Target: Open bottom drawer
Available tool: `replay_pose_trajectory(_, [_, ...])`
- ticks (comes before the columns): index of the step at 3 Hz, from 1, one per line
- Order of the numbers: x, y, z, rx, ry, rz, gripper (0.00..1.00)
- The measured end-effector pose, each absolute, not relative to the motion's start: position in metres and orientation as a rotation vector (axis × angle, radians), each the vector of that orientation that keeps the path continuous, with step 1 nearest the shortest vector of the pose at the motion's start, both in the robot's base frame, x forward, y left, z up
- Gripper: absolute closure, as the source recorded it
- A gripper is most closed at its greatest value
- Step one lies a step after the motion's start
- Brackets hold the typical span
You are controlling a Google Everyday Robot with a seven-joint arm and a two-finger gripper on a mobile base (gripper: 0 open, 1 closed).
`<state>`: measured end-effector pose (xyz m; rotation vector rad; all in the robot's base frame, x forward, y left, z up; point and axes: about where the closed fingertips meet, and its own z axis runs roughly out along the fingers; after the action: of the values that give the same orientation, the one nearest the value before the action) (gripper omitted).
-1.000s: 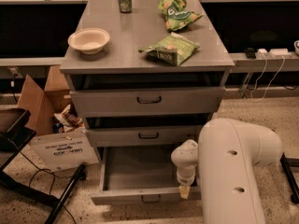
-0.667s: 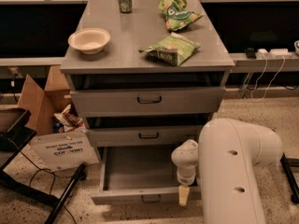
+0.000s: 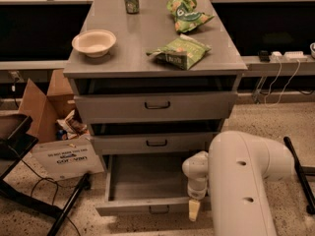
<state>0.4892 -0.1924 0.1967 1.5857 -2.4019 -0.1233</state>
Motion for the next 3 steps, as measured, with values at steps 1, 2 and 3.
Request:
replay_pose_trajectory(1, [0.46,-0.205,0.175,1.48,-2.395,-0.213,0.46])
replay_pose_trajectory(2, [0.448,-0.209,0.181,1.443,-2.396,-0.21,0.69])
replay_pose_trajectory(3, [0.438,-0.251,0.237,1.314,-2.505,-0.088,0.99])
